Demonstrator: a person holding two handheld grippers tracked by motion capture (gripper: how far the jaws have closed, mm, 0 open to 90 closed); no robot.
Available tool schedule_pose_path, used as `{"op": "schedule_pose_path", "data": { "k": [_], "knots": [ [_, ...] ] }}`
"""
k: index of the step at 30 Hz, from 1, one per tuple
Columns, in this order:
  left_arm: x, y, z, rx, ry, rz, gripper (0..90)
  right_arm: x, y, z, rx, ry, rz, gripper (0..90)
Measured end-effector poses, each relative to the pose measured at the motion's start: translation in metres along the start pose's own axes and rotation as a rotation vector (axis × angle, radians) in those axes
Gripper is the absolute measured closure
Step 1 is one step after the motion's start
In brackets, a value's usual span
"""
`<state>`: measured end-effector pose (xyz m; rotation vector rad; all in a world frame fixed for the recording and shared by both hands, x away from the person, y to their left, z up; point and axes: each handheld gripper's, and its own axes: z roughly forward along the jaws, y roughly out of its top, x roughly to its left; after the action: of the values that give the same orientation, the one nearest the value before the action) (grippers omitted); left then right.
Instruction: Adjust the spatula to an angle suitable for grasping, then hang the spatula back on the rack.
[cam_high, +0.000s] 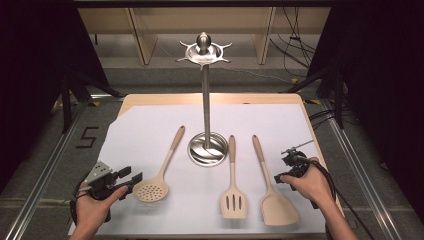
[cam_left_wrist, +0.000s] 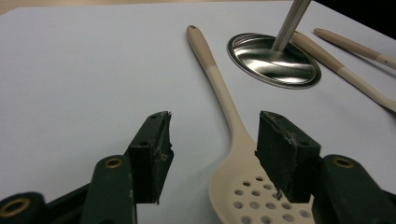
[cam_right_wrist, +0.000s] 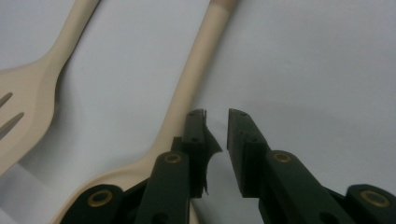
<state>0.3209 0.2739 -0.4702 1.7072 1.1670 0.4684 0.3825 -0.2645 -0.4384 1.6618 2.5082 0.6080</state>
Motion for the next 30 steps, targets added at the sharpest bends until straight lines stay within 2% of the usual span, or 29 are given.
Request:
{"op": "schedule_pose_path", "data": {
  "k": [4, 5, 7, 8, 9, 11, 12, 13, 15, 17, 20, 22, 23, 24, 25, 26, 27, 28, 29, 30],
  "knots": [
    [-0.001, 0.0, 0.002, -0.004, -0.012, -0.004, 43.7, 0.0, 0.0, 0.0, -0.008, 0.003, 0.01, 71.1],
    [-0.001, 0.0, 0.001, 0.0, -0.012, 0.014, 43.7, 0.0, 0.0, 0.0, -0.015, 0.0, 0.012, 70.3],
    [-0.002, 0.0, 0.0, 0.0, -0.011, 0.013, 43.7, 0.001, 0.0, -0.001, -0.02, -0.004, 0.016, 69.3],
    [-0.003, 0.0, -0.001, -0.006, -0.012, 0.012, 43.6, 0.007, 0.003, -0.003, -0.029, -0.012, 0.046, 66.2],
    [-0.003, -0.001, -0.002, -0.004, -0.012, 0.011, 43.6, 0.007, 0.004, -0.003, -0.042, -0.004, 0.028, 65.7],
    [-0.003, -0.002, -0.003, -0.006, -0.012, 0.005, 43.6, 0.012, 0.01, -0.003, -0.044, -0.009, 0.033, 64.7],
    [-0.002, -0.001, -0.004, -0.003, -0.006, 0.02, 43.6, 0.014, 0.014, -0.002, -0.049, -0.01, 0.028, 64.4],
    [-0.003, -0.002, -0.004, -0.007, -0.007, 0.013, 43.6, 0.017, 0.017, -0.002, -0.037, -0.014, 0.046, 63.8],
    [-0.003, -0.003, -0.004, -0.012, -0.012, 0.007, 43.6, 0.019, 0.023, 0.0, -0.032, -0.001, 0.042, 63.2],
    [-0.002, -0.003, -0.005, -0.011, -0.008, 0.002, 43.6, 0.021, 0.03, 0.003, -0.016, -0.023, 0.06, 63.4],
    [-0.001, -0.001, -0.003, -0.006, 0.0, 0.005, 43.6, 0.023, 0.038, 0.007, 0.027, -0.021, 0.076, 64.1],
    [-0.002, 0.0, -0.001, -0.007, -0.005, 0.007, 43.6, 0.024, 0.042, 0.01, 0.042, -0.036, 0.095, 64.8],
    [-0.003, 0.0, 0.0, -0.009, -0.007, 0.003, 43.6, 0.026, 0.044, 0.01, 0.054, -0.02, 0.105, 65.1],
    [-0.003, 0.001, 0.001, -0.008, -0.021, 0.015, 43.6, 0.023, 0.046, 0.011, 0.047, -0.031, 0.073, 65.2],
    [-0.004, 0.001, 0.002, -0.008, -0.025, 0.016, 43.5, 0.025, 0.048, 0.012, 0.081, -0.034, 0.109, 65.4],
    [-0.004, 0.001, 0.002, -0.007, -0.026, 0.017, 43.5, 0.025, 0.05, 0.013, 0.08, -0.048, 0.099, 65.5],
    [-0.004, 0.001, 0.002, -0.004, -0.023, 0.011, 43.5, 0.027, 0.051, 0.014, 0.088, -0.049, 0.125, 65.8],
    [-0.004, 0.001, 0.002, -0.004, -0.023, 0.011, 43.5, 0.027, 0.051, 0.014, 0.088, -0.049, 0.125, 65.8],
    [-0.002, 0.001, 0.001, -0.011, -0.03, 0.021, 43.5, 0.028, 0.055, 0.016, 0.112, -0.052, 0.122, 65.9],
    [-0.003, 0.002, 0.0, -0.012, -0.022, 0.01, 43.5, 0.027, 0.056, 0.018, 0.113, -0.062, 0.1, 65.9]
  ]
}}
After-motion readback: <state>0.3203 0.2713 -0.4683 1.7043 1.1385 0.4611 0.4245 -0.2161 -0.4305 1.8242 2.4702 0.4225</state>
